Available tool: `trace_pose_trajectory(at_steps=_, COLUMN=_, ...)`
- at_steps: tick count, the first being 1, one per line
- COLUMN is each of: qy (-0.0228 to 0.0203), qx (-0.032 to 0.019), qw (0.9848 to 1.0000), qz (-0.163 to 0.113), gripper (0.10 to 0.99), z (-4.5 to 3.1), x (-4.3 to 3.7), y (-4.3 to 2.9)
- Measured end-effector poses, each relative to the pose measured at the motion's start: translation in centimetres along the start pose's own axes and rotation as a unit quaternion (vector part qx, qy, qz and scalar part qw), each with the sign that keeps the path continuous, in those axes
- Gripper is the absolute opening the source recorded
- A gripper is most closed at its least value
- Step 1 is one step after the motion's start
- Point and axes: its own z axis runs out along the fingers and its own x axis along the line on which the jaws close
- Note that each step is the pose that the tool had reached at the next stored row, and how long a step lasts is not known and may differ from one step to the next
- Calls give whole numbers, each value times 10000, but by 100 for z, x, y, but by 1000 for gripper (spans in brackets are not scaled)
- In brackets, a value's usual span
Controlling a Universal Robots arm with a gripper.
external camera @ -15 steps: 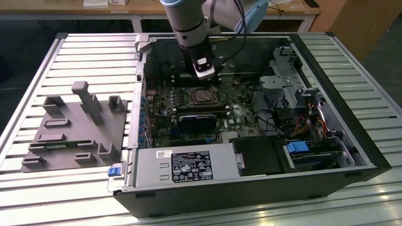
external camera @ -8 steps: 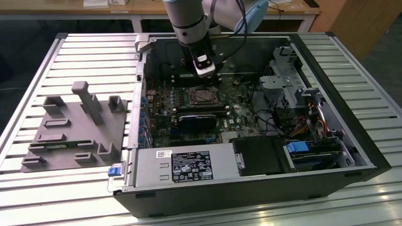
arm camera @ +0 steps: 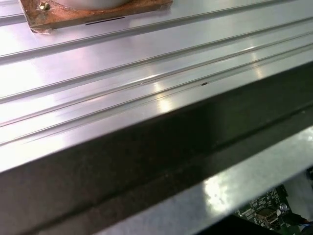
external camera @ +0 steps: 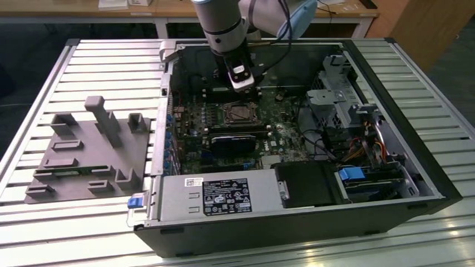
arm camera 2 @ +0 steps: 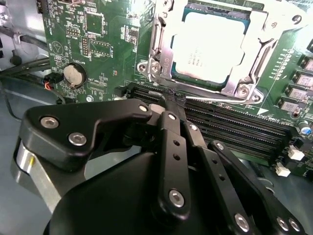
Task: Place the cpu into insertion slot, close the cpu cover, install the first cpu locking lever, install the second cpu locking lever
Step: 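Install the first cpu locking lever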
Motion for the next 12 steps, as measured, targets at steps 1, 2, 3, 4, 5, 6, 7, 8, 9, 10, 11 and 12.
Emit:
trace_pose_trajectory(at_steps=1, qy=-1, qx=-1, qw=10000, qz=1, gripper=102, z=2, x=1, y=1)
trace_pose_trajectory(at_steps=2, qy=-1, qx=-1, qw=10000, qz=1, gripper=102, z=3, x=3, y=3)
trace_pose_trajectory(at_steps=3, qy=0, qx=-1, qw=10000, qz=0, gripper=102, z=4, x=3, y=3)
trace_pose_trajectory(at_steps=4, qy=0, qx=-1, qw=10000, qz=0, gripper=102, z=5, x=4, y=4)
trace_pose_trajectory(at_steps=5, qy=0, qx=0, qw=10000, qz=0, gripper=102, z=5, x=4, y=4)
trace_pose_trajectory(at_steps=6, qy=0, qx=0, qw=10000, qz=-1, gripper=102, z=7, x=4, y=4)
trace_pose_trajectory(at_steps=7, qy=-1, qx=2, qw=10000, qz=-1, gripper=102, z=10, x=5, y=4)
trace_pose_trajectory(at_steps=8, qy=-3, qx=5, qw=10000, qz=-1, gripper=102, z=12, x=5, y=4)
trace_pose_trajectory(at_steps=9, qy=-5, qx=10, qw=10000, qz=-2, gripper=102, z=15, x=6, y=3)
trace_pose_trajectory(at_steps=10, qy=-6, qx=15, qw=10000, qz=-3, gripper=102, z=17, x=6, y=2)
trace_pose_trajectory(at_steps=11, qy=-8, qx=18, qw=10000, qz=-4, gripper=102, z=20, x=7, y=1)
trace_pose_trajectory(at_steps=12, qy=-9, qx=21, qw=10000, qz=-5, gripper=102, z=23, x=8, y=0)
